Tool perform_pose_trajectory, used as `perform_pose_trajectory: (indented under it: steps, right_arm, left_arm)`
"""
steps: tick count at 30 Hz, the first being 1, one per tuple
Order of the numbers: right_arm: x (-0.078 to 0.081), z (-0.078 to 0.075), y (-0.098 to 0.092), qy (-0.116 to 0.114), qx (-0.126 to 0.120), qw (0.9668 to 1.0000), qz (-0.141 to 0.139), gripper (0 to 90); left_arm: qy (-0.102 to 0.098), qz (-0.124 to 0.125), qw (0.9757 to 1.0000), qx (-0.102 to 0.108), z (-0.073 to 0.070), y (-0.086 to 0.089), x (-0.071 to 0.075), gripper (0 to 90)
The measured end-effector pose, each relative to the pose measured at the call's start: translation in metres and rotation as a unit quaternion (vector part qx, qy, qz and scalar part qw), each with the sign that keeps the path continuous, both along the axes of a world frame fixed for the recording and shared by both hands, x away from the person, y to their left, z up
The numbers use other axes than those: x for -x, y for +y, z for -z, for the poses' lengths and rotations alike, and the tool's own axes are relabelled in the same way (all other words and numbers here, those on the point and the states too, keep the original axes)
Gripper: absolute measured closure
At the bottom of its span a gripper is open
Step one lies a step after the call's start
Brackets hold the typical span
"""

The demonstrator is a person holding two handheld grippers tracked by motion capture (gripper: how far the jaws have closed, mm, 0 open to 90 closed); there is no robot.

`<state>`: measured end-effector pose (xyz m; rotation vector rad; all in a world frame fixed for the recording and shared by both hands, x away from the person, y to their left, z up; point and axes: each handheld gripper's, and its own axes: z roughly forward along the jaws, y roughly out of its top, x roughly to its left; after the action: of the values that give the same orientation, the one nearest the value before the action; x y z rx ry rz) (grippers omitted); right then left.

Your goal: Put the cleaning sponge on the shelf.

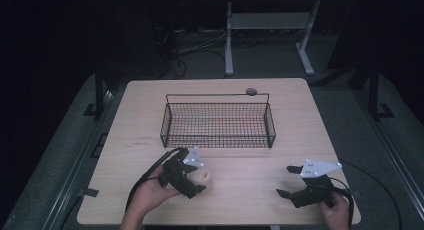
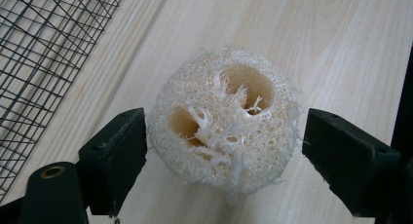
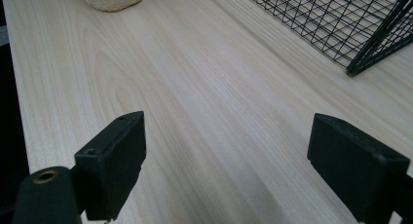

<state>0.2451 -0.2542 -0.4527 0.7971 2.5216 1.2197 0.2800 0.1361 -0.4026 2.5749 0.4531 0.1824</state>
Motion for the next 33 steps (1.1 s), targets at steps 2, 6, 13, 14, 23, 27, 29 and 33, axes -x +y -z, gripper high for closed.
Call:
perform_pose_trajectory:
  steps: [2,6,13,14,23,27,29,33]
  right_arm:
    - [0.0000,0.0000,0.0002,0.000,0.000,1.0000,0.000,13.5]
    - [0.0003,-0.0003,0.0003,0.000,-0.001,1.0000,-0.001,13.6]
    - [0.0003,-0.0002,0.0007,-0.001,-0.002,1.0000,-0.001,13.5]
    - [0.0002,-0.0001,0.0008,-0.001,-0.001,1.0000,-0.002,13.6]
    - [0.0002,-0.0002,0.0009,-0.001,-0.002,1.0000,-0.002,13.6]
    - [0.0002,-0.0002,0.0009,-0.002,-0.002,1.0000,-0.002,13.6]
    - [0.0003,-0.0004,0.0009,-0.002,-0.002,1.0000,-0.003,13.6]
    - [0.0003,-0.0005,0.0007,-0.002,-0.002,1.0000,-0.003,13.6]
  left_arm:
    - [0.001,0.000,1.0000,-0.002,0.0010,-0.0010,-0.0006,15.8]
    - [0.004,-0.002,1.0000,-0.001,0.0019,-0.0007,-0.0024,15.9]
    - [0.008,-0.002,1.0000,-0.004,0.0037,-0.0019,-0.0045,16.3]
    - [0.008,-0.003,1.0000,-0.003,0.0037,-0.0022,-0.0048,16.3]
    - [0.013,-0.001,0.9999,-0.006,0.0052,-0.0033,-0.0063,21.7]
    - [0.013,0.000,0.9999,-0.006,0.0054,-0.0039,-0.0068,22.4]
    - [0.015,-0.001,0.9999,-0.009,0.0057,-0.0041,-0.0074,22.7]
    - [0.016,0.002,0.9998,-0.008,0.0060,-0.0045,-0.0082,23.2]
